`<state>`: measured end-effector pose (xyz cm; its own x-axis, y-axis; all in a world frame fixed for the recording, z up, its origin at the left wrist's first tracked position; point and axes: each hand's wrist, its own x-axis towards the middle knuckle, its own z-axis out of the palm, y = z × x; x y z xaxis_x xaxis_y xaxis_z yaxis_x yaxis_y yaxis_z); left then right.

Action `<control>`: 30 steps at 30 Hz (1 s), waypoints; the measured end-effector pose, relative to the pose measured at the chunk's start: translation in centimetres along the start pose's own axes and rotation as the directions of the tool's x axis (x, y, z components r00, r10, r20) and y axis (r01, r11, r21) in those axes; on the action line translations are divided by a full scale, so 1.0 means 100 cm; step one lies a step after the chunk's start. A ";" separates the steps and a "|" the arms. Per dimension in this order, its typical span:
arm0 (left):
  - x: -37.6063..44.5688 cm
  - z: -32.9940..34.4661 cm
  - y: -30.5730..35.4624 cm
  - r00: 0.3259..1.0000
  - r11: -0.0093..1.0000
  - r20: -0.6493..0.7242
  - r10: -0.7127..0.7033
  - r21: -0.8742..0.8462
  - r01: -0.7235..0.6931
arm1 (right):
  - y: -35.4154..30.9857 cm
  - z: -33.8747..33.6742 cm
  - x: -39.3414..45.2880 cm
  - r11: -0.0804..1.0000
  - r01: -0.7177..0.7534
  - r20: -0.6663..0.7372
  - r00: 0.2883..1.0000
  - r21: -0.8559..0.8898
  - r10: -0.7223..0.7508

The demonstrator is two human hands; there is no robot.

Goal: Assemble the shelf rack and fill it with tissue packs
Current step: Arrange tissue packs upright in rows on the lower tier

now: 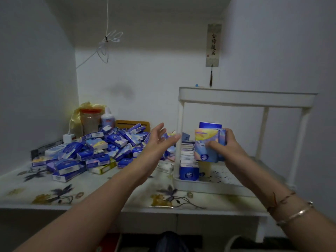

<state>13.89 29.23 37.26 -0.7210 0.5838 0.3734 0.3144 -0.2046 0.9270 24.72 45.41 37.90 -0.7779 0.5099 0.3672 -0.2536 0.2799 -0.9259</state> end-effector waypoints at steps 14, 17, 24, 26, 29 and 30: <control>0.014 0.016 -0.069 0.936 0.963 0.249 -0.248 0.168 0.210 | 0.066 -0.024 0.023 0.955 -0.279 0.111 0.951 -0.098 0.289; 0.011 0.018 -0.076 0.934 0.960 0.244 -0.260 0.168 0.224 | 0.068 -0.020 0.029 0.936 -0.300 0.172 0.928 -0.185 0.332; 0.013 0.016 -0.083 0.936 0.967 0.250 -0.248 0.125 0.223 | 0.052 -0.016 0.027 0.774 -0.183 0.264 0.872 -0.606 0.413; 0.013 0.016 -0.083 0.932 0.965 0.260 -0.254 0.131 0.227 | 0.052 -0.016 0.026 0.760 -0.190 0.242 0.876 -0.622 0.418; 0.014 0.015 -0.085 0.925 0.963 0.274 -0.262 0.140 0.231 | 0.054 -0.016 0.025 0.751 -0.236 0.194 0.879 -0.617 0.435; 0.014 0.014 -0.085 0.922 0.961 0.281 -0.268 0.143 0.236 | 0.053 -0.015 0.024 0.752 -0.253 0.175 0.882 -0.608 0.438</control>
<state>11.06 32.95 29.85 -0.5753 0.8135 0.0855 0.2204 0.0535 0.9739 22.36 49.38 34.05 -0.8975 0.4302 -0.0971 0.3559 0.5764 -0.7356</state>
